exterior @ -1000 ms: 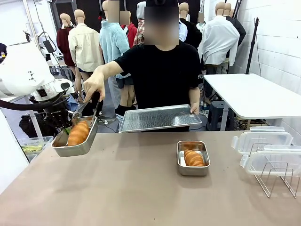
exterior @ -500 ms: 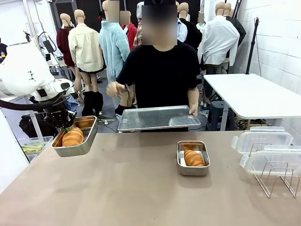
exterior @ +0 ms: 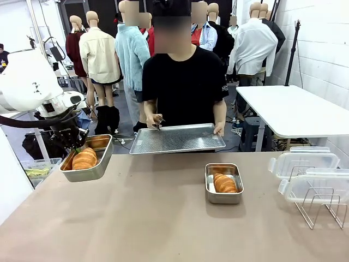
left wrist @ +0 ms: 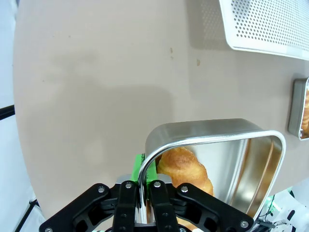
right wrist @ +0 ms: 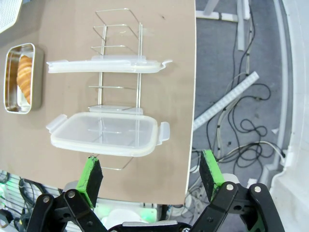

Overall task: Place the bread in airtight containers.
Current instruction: Once an object is inside an Airtight Container , place the container in the center of the table.

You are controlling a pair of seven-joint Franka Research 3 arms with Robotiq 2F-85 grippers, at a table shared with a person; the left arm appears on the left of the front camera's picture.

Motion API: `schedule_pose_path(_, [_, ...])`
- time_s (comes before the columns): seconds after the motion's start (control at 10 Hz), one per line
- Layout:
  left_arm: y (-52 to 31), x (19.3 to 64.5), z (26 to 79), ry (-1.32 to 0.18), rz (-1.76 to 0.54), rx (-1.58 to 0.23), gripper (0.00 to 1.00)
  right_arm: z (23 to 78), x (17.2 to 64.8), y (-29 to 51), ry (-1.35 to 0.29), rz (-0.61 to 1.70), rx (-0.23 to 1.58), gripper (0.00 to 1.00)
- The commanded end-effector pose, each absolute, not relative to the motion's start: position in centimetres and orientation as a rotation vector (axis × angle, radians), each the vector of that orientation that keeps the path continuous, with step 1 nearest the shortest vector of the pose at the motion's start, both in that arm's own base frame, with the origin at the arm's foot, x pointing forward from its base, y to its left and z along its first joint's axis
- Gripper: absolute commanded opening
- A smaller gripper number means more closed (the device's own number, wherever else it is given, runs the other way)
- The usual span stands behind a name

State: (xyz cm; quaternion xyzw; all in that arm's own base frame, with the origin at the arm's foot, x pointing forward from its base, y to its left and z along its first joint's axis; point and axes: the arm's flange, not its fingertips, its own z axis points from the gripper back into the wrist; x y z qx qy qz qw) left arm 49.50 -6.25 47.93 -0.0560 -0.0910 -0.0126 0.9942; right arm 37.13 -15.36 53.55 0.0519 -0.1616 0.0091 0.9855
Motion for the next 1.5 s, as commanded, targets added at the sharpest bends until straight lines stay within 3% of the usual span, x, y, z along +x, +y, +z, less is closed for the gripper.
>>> schedule_pose_path(0.0, [-6.3,49.7,48.3,-0.193,-0.016,-0.116,0.0,53.4,37.3,-15.5,-0.332,0.014,0.104,1.0])
schedule_pose_path(1.4, [-7.6,50.0,46.6,-0.174,-0.061,-0.053,0.0,53.4,37.3,-15.5,-0.332,0.014,0.104,1.0])
